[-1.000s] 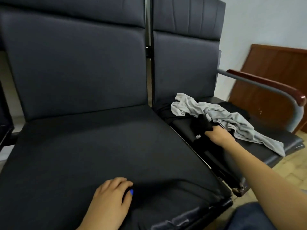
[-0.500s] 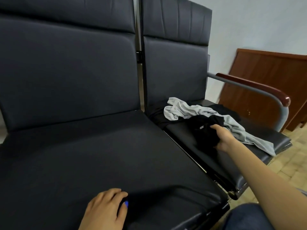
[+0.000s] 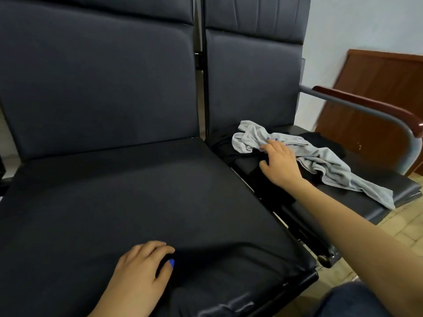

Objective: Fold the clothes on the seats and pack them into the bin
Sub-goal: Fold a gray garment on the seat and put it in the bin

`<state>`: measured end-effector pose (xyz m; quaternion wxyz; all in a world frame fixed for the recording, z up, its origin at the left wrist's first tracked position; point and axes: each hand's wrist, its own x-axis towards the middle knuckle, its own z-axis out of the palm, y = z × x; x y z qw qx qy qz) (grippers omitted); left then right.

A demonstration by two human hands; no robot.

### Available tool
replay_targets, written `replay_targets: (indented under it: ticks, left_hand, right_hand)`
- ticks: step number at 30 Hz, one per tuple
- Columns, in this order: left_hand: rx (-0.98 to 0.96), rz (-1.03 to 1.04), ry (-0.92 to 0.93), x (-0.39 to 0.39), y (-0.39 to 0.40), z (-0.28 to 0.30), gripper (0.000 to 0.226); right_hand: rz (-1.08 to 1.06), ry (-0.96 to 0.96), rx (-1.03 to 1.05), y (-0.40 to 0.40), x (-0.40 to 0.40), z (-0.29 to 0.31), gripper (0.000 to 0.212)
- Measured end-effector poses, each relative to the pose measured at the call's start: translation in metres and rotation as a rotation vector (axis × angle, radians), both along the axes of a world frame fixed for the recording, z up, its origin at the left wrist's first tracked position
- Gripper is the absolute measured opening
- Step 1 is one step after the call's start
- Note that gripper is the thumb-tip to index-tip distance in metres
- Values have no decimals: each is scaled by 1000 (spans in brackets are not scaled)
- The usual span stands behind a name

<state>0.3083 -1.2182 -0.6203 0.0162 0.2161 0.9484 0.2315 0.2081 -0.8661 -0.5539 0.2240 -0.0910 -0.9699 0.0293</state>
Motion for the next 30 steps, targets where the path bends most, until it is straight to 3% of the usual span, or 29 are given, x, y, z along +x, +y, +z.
replay_targets:
  ticks: [2, 7, 11, 13, 15, 17, 19, 22, 23, 30]
  left_hand:
    - [41, 24, -1, 0, -2, -4, 79]
    - [-4, 53, -1, 0, -4, -4, 78]
    - [57, 82, 8, 0, -3, -8, 69]
    - [32, 50, -11, 1, -3, -9, 49]
    - [46, 41, -37, 1, -4, -5, 32]
    - [31, 32, -39, 1, -3, -7, 40]
    - [36, 39, -47, 3, -6, -2, 45]
    - [-49, 12, -82, 2, -1, 9, 3]
    - [-61, -8, -87, 3, -1, 12, 15]
    - [113, -28, 42, 3, -7, -1, 19]
  right_hand:
    - [-17, -75, -105, 1, -22, 4, 53]
    - [-200, -192, -400, 39, -51, 7, 79]
    - [-425, -305, -410, 66, -45, 12, 49]
    - [-491, -321, -517, 70, -41, 25, 33]
    - [-516, -176, -820, 76, -36, 43, 37]
    - [-417, 107, -1118, 79, -28, 69, 41]
    - [-311, 296, -1277, 76, -20, 103, 41]
    - [-187, 532, -1557, 69, -11, 161, 39]
    - [-134, 594, -1618, 64, -5, 180, 37]
    - [243, 631, -1497, 15, 40, 283, 44]
